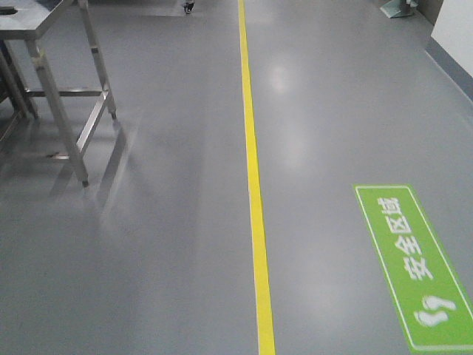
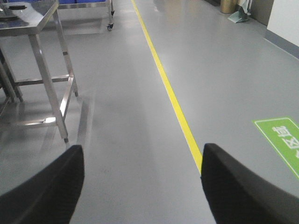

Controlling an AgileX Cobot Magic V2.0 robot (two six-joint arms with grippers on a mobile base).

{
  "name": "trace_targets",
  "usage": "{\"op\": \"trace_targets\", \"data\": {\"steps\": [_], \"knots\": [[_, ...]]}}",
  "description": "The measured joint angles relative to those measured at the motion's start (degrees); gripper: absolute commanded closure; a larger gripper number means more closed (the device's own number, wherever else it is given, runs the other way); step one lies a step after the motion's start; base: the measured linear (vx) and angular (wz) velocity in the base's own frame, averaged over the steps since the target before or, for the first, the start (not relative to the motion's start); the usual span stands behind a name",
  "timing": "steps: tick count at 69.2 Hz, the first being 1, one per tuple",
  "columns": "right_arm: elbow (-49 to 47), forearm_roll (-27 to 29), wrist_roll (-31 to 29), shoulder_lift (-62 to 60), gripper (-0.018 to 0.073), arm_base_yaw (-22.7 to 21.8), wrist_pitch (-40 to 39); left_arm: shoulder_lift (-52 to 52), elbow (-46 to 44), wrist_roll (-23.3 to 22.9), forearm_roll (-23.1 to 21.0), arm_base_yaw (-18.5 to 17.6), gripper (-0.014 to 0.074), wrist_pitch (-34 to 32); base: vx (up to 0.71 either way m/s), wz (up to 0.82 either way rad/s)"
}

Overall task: Move and align brake pads A on conveyor
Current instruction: 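Drive the base along the yellow-lined corridor to the steel table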

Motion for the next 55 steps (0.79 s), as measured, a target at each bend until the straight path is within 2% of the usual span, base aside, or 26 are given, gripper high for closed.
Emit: {"op": "trace_targets", "data": {"steps": [55], "knots": [[0.00,0.00,0.00,0.00,0.0125,0.00,0.00,0.00,0.00,0.00,0.00,0.00,0.0083,0.00,0.79,-0.02]]}}
